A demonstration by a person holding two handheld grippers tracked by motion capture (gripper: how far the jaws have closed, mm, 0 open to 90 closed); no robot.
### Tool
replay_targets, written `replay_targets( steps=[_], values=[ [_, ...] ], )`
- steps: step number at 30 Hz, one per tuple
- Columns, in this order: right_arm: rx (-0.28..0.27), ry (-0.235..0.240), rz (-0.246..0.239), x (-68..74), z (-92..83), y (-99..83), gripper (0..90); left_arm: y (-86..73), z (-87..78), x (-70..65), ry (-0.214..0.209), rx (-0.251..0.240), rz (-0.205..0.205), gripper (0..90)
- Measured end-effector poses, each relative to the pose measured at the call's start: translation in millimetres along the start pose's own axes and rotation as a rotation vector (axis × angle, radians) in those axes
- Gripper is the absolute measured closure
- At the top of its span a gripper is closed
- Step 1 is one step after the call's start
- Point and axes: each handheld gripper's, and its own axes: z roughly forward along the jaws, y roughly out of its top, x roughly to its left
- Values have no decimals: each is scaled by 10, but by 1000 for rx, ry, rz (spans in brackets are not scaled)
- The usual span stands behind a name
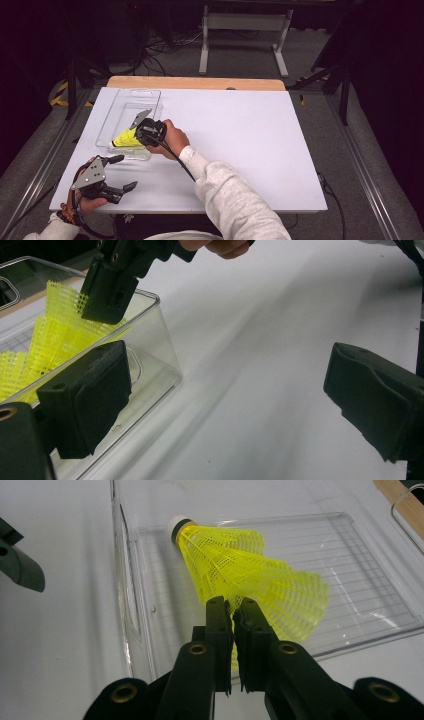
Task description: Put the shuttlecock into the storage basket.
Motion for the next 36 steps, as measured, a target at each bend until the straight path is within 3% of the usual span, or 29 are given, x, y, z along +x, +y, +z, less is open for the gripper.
replay_targets(
  steps=[6, 16, 24, 36],
  values=[
    [12, 1, -1, 49, 41, 9, 787, -3, -9, 3, 4, -4, -4, 61],
    [-21, -54, -2, 55, -87, -22, 678, 1, 3, -2, 2, -2, -1, 61],
    [-80, -77, 17, 1, -284, -96, 662, -1, 10, -2, 1, 0, -3, 61],
    [-146, -119, 3, -25, -498, -228, 642, -7, 3, 3, 8, 3, -3, 61]
  ],
)
